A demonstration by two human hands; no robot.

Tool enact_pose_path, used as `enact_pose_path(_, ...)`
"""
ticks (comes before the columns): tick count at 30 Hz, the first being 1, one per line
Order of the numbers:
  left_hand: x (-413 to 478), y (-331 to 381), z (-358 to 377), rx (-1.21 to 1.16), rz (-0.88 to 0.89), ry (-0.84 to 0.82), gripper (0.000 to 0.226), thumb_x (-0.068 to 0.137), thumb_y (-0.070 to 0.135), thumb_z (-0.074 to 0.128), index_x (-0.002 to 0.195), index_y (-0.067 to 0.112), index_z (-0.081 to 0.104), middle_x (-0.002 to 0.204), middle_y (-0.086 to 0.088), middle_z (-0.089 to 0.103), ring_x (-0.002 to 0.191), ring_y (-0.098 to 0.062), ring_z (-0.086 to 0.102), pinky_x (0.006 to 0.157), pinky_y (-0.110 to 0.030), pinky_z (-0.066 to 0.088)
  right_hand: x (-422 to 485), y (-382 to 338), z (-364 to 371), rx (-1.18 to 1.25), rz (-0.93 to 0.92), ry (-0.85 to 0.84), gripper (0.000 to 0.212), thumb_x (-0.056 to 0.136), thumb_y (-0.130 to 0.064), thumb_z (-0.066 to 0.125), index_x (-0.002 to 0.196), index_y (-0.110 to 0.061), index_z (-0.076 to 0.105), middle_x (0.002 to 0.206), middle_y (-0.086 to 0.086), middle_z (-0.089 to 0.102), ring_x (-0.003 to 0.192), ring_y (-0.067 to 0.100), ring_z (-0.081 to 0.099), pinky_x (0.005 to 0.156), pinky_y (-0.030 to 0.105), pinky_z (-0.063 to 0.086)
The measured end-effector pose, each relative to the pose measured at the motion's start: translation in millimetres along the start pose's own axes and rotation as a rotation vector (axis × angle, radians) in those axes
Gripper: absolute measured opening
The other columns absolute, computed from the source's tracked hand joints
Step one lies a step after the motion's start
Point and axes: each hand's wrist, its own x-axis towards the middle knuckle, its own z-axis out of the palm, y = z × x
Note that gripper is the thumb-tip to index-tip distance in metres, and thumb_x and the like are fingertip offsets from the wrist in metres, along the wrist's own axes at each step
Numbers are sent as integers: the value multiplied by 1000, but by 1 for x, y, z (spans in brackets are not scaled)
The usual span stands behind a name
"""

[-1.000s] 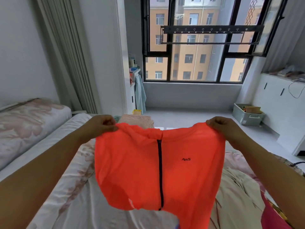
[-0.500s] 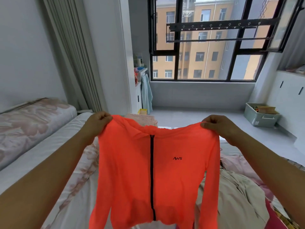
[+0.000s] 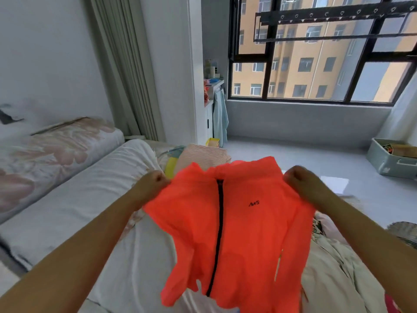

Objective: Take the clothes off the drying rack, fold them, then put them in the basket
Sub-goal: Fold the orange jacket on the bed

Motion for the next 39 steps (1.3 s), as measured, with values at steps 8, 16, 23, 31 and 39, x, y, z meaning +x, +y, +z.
enact_pose_path(8, 65, -11, -29, -474, -272, -144, 10, 88, 19, 63, 87, 9, 63, 85, -11, 64, 61, -15, 61, 48, -21, 50, 31, 7, 9, 536, 258, -36, 12, 90, -12, 59, 80, -8, 64, 77, 8, 64, 65, 16, 58, 65, 27, 47)
enact_pose_path(16, 123, -65, 15, -218, -59, -21, 25, 91, 12, 57, 68, 13, 49, 63, -2, 45, 59, -12, 39, 56, -27, 33, 78, -5, 52, 333, 386, -92, 9, 88, -9, 61, 81, -6, 63, 75, 12, 62, 67, 21, 56, 66, 32, 47)
enact_pose_path(23, 182, -88, 10, 170, 207, -205, 28, 89, 19, 62, 67, 18, 44, 63, 1, 48, 75, -28, 56, 61, -29, 31, 104, -13, 65, 318, 378, 17, 12, 88, -11, 61, 77, -8, 62, 74, 11, 60, 65, 19, 53, 62, 29, 41)
enact_pose_path(31, 178, -83, -3, -28, 18, -870, 11, 83, 7, 67, 76, 15, 67, 62, 0, 58, 52, -6, 50, 47, -13, 38, 105, -4, 47, 473, 368, 164, 10, 89, -15, 60, 90, -6, 63, 83, 14, 61, 71, 22, 56, 66, 32, 46)
enact_pose_path(39, 165, -81, 12, -123, 37, -345, 15, 88, 0, 58, 76, 9, 56, 64, -3, 56, 54, -7, 51, 48, -9, 37, 96, 9, 38, 340, 342, 89, 11, 89, -14, 61, 89, -4, 64, 80, 11, 60, 71, 20, 53, 63, 29, 43)
